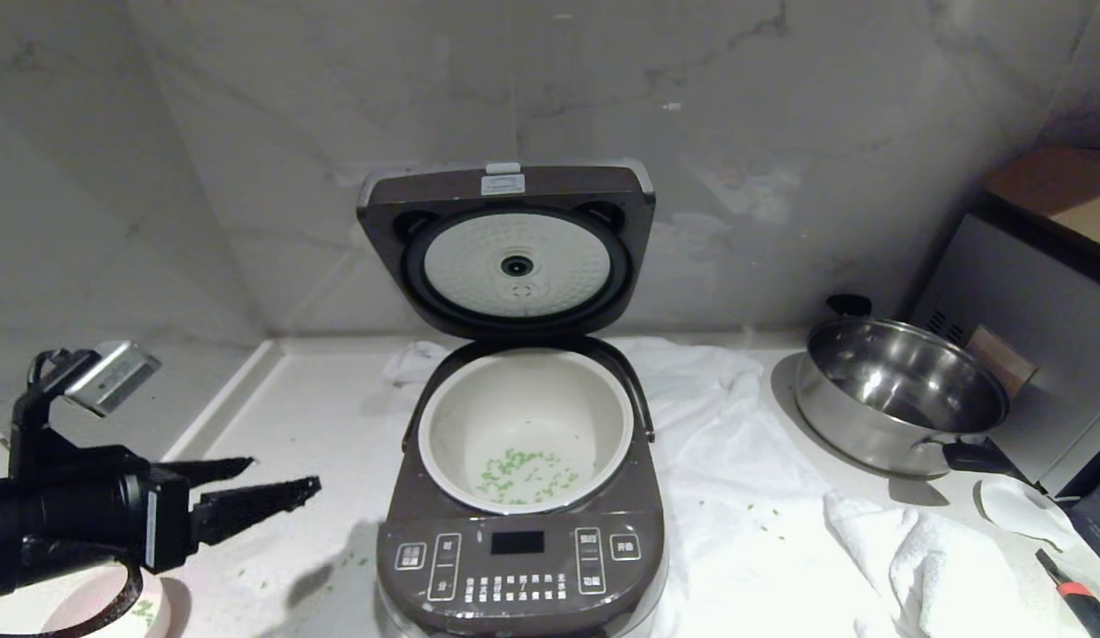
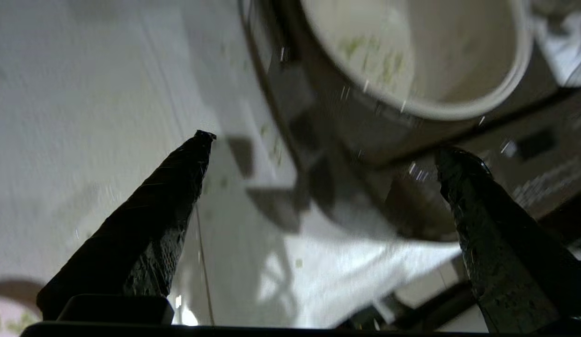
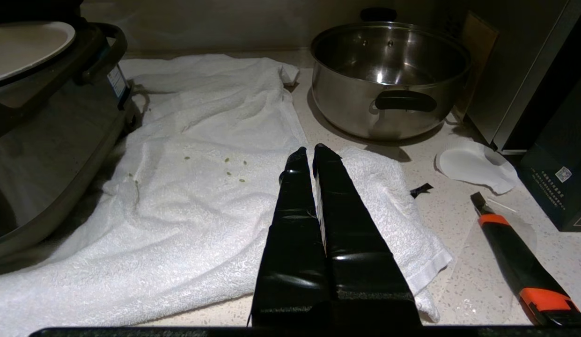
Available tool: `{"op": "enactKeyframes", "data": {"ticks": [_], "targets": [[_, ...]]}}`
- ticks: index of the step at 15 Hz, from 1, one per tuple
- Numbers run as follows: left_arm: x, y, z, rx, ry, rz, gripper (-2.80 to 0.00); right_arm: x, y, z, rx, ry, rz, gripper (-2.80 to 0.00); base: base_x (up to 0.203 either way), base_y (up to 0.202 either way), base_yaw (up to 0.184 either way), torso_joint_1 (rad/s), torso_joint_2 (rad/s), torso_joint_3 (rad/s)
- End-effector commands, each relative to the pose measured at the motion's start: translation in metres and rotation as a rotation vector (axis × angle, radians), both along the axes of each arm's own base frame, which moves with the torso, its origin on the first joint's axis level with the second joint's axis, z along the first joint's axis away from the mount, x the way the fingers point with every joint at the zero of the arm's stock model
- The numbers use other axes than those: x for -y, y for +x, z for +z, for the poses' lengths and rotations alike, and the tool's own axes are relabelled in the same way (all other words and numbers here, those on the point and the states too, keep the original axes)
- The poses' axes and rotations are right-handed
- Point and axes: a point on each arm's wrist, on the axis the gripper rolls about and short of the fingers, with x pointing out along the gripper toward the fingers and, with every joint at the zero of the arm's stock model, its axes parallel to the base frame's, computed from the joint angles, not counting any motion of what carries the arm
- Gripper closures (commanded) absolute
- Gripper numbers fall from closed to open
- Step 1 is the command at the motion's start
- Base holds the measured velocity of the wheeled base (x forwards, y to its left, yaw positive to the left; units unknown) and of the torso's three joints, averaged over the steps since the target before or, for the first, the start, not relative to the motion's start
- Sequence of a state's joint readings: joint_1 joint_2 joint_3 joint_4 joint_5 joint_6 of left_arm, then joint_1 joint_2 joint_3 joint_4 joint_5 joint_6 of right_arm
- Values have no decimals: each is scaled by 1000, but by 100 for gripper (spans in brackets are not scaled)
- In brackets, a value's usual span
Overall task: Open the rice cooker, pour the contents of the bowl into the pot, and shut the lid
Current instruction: Turn on the tap
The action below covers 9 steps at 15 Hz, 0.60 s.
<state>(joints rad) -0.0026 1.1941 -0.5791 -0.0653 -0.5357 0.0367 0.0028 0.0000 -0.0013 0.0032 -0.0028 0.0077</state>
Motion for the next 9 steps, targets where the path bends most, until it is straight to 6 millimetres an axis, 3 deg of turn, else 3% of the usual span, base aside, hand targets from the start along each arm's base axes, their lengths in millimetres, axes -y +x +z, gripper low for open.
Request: {"op": "enactKeyframes", "data": {"ticks": [1, 5, 9], "targets": [[2, -15, 27, 203, -60, 14, -280, 0, 0, 0, -1, 0, 0, 0, 0, 0, 0, 0, 0, 0], [-1, -71, 57, 483, -91, 58, -280, 0, 0, 0, -1, 0, 0, 0, 0, 0, 0, 0, 0, 0], [-10, -120, 68, 702, -4, 327, -280, 0, 0, 0, -1, 0, 0, 0, 0, 0, 0, 0, 0, 0]]}}
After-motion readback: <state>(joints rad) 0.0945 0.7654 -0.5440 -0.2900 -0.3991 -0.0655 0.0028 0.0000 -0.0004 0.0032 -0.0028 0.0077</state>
